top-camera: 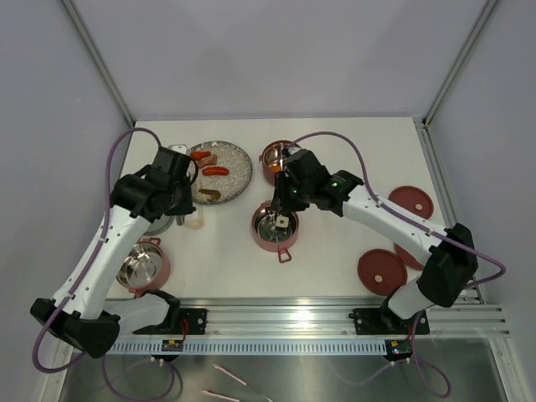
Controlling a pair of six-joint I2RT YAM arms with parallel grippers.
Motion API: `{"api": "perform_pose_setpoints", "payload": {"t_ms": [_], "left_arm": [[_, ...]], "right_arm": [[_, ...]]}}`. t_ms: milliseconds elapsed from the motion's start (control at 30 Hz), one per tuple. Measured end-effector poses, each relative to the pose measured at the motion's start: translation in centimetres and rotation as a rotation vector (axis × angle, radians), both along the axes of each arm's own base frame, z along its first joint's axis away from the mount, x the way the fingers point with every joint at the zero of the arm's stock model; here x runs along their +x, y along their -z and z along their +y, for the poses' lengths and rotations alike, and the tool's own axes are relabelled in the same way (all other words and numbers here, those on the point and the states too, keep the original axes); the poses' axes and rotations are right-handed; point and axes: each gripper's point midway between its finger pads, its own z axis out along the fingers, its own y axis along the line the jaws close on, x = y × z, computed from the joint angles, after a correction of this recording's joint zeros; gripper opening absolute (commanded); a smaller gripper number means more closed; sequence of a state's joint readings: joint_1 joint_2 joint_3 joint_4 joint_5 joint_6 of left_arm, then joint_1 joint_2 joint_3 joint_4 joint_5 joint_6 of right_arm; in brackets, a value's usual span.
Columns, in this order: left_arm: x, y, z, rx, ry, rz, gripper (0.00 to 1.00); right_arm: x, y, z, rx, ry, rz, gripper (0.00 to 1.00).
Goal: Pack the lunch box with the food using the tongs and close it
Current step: Move the packing box to the center of the board.
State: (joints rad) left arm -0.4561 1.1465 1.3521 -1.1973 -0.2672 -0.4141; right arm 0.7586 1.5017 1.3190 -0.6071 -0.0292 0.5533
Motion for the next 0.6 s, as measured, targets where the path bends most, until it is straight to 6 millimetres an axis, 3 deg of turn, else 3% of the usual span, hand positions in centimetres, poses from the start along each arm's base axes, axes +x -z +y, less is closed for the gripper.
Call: {"api": "perform_pose_setpoints", "payload": {"t_ms": [133,367,500,600], "left_arm": [[0.2,-0.3,3.1,0.003,-0.149,0.001,0.0],[-0.8,-1.3,7.2,-0.011,-0.335,-0.036,0.0],[-1.1,-1.5,7.9,-0.015,-0.369,-0.045,0.0],[-1.0,-1.5,7.9,-0.015,-0.374,-0.041,0.0]], "right_arm": [[-1.1,1.6,4.2,-0.036,-0.121,0.018,0.4],[-3.3,4.5,9.4,-0.135,-0.31,0.025,0.4],[-4.5,5.8,11.4,-0.161,-0.378,0.031,0.4],[-4.2,8.0,11.4,-0.209,-0.368,0.053,0.4]]}}
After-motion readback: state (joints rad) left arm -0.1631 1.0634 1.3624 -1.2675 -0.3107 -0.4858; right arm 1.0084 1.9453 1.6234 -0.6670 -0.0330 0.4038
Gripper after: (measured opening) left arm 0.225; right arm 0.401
